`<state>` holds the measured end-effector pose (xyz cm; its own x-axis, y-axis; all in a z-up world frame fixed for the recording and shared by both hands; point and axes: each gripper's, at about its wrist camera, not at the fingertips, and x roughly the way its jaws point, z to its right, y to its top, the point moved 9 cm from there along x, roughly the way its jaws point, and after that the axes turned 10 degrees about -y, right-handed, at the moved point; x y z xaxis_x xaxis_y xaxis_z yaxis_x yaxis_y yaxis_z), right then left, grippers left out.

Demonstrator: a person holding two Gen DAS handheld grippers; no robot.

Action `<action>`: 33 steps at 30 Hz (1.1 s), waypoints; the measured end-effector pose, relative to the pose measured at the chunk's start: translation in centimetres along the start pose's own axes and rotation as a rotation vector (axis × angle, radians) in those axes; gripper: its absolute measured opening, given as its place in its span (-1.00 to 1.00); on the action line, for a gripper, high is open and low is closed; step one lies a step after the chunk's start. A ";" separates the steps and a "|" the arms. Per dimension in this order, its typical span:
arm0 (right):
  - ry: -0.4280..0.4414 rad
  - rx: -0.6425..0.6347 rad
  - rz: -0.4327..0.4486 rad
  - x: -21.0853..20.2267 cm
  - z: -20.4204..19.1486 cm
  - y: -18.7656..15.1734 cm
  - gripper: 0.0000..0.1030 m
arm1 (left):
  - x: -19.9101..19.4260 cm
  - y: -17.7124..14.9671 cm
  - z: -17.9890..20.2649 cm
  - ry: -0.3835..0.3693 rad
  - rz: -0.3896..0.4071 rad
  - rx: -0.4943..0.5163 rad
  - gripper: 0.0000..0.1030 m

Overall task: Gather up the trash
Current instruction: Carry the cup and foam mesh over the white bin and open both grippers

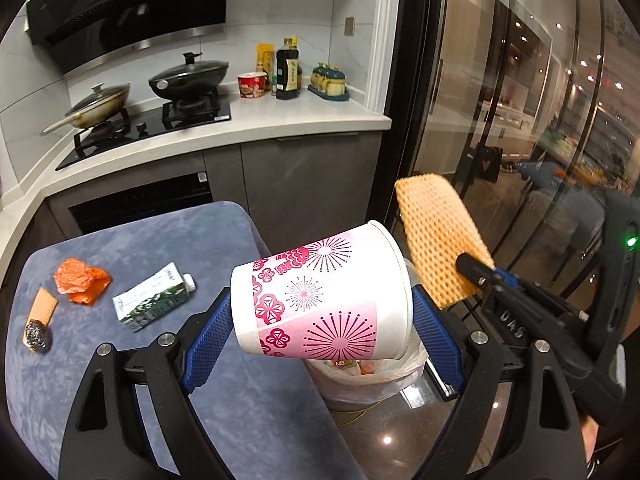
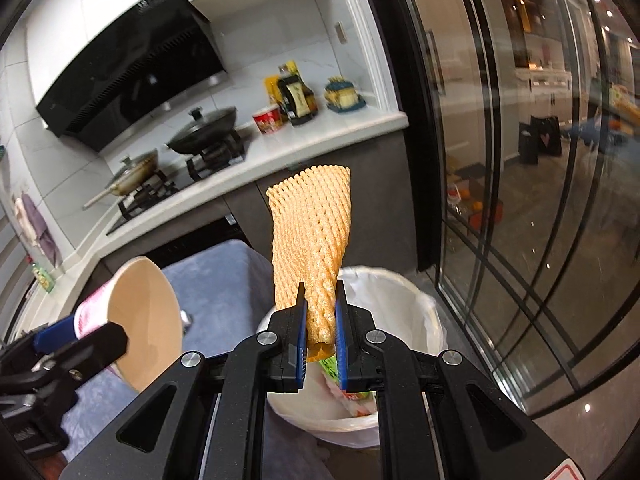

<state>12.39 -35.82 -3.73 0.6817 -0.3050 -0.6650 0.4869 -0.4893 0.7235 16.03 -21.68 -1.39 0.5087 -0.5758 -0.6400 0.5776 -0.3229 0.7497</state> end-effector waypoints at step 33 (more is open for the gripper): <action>-0.084 0.057 -0.157 9.4 3.1 -4.6 -0.39 | 10.2 -2.4 1.0 -0.019 -0.171 0.010 0.61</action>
<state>14.88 -38.99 -13.92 0.5507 -0.2874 -0.7837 0.5500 -0.5813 0.5997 19.22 -27.57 -9.54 0.3919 -0.5258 -0.7550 0.6484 -0.4244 0.6320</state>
